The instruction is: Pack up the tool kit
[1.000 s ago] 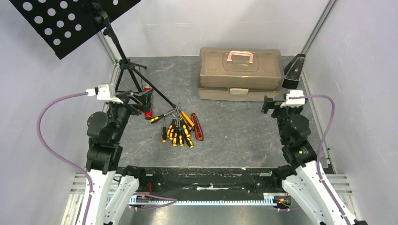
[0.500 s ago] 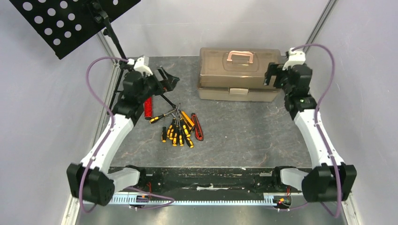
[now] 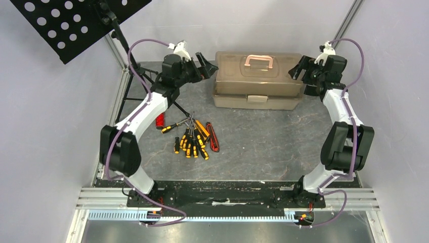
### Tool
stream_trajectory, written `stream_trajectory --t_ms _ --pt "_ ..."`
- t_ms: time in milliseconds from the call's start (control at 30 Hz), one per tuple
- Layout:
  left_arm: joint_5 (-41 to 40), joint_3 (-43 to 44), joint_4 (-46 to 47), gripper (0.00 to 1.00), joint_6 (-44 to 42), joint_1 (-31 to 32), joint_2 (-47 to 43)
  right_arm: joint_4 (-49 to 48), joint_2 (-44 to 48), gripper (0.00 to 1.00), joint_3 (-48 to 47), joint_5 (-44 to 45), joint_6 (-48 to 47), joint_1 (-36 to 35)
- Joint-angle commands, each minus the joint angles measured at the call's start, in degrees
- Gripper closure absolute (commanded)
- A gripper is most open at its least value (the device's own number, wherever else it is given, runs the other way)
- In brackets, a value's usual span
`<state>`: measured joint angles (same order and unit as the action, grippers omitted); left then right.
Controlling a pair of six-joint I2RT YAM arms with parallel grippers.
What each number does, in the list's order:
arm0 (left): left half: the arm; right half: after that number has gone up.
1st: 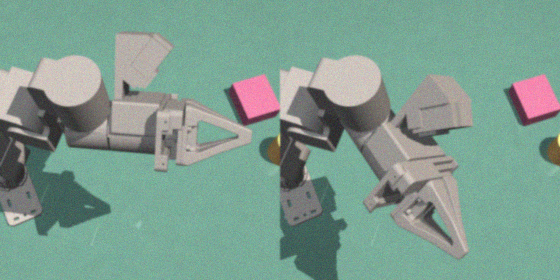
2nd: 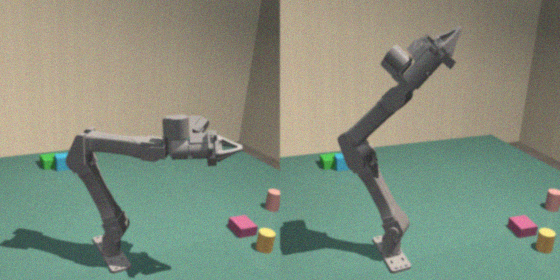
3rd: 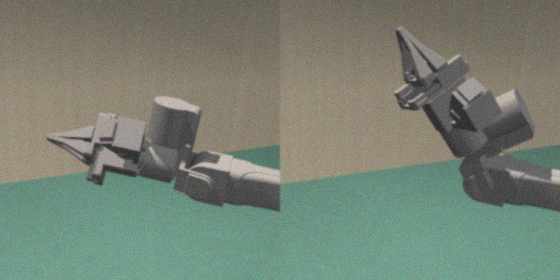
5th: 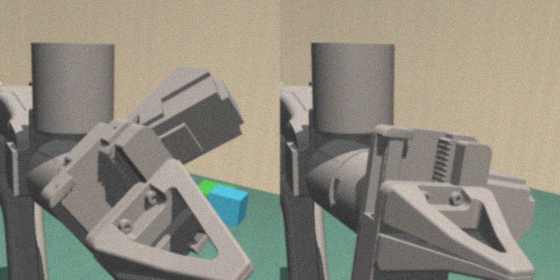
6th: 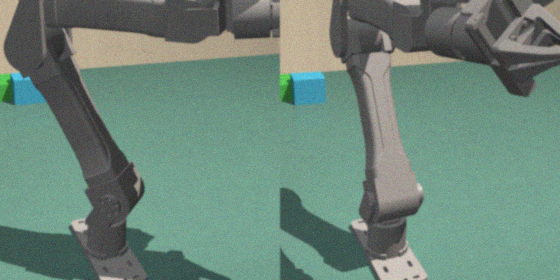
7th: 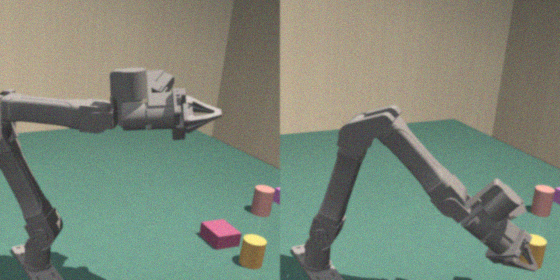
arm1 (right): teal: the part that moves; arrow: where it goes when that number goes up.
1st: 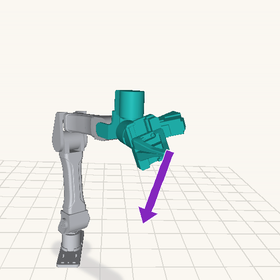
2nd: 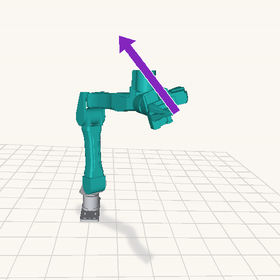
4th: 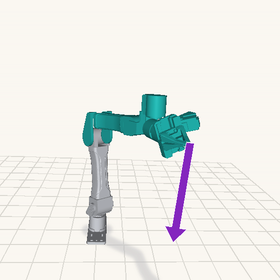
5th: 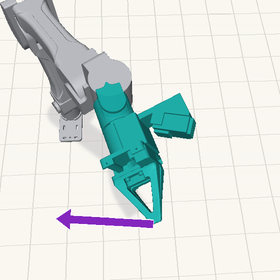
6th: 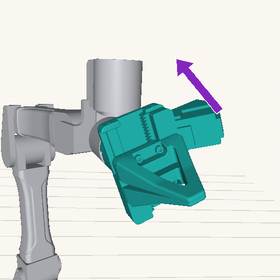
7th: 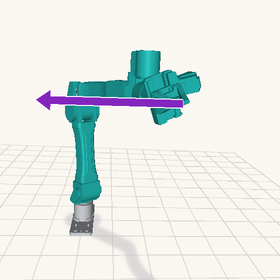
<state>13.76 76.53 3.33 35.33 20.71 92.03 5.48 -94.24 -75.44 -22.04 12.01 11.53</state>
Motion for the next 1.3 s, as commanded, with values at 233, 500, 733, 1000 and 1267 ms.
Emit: stream_trajectory --t_ms 233,500,733,1000,1267 --pt "5.43 13.3 0.44 0.06 1.37 0.6 14.55 -2.71 8.41 0.29 11.02 -8.62 6.1 0.15" --pt "14.25 21.99 -2.59 0.09 -0.8 1.88 23.41 -3.19 23.79 0.35 26.23 -8.72 8.39 0.03" --pt "20.79 21.79 1.86 0.09 -4.96 7.42 24.22 0.11 43.51 0.37 40.24 -9.1 10.62 -2.69" --pt "21.56 30.62 3.88 0.09 -3.22 9.35 30.94 15.25 63.53 0.33 45.92 -3.63 8.37 -8.64" --pt "15.82 45.46 0.27 0.09 -0.37 8.41 35.7 25.19 65.12 0.19 30.11 17.49 -5.01 -11.14"
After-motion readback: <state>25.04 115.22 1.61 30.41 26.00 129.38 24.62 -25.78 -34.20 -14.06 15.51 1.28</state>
